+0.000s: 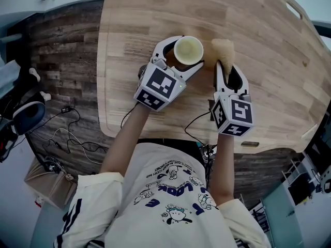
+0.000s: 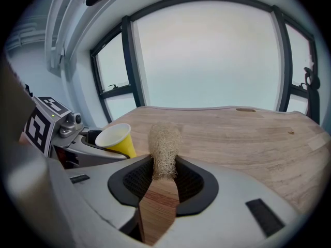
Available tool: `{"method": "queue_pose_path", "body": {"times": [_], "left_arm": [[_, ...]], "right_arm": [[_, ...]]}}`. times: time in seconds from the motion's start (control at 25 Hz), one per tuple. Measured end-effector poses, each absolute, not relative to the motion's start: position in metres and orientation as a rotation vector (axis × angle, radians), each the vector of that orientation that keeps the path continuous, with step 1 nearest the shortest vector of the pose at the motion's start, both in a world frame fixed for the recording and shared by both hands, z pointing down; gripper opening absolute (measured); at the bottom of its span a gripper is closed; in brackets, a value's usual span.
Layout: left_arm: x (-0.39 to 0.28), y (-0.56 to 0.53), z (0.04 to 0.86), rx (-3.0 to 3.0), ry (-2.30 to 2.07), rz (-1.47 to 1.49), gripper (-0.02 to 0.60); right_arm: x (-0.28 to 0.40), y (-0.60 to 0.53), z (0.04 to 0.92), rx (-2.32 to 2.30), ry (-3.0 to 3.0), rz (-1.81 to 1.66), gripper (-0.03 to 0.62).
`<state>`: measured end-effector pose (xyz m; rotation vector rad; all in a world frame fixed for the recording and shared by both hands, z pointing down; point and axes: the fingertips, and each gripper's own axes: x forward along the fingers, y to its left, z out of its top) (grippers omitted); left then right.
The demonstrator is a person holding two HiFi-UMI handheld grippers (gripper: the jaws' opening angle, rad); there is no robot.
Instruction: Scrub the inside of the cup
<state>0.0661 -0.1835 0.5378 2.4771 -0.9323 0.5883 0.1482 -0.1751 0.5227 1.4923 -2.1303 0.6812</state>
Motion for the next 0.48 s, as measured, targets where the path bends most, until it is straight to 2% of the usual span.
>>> {"method": "queue_pose_path", "body": {"times": [0.48], "left_arm": [[0.066,-0.177,0.518,2.528,-0.925,0.580,0.359]], "right_arm": [[0.145,-0.167,0.508,1.496,-2.165,0.668,0.108]]}}
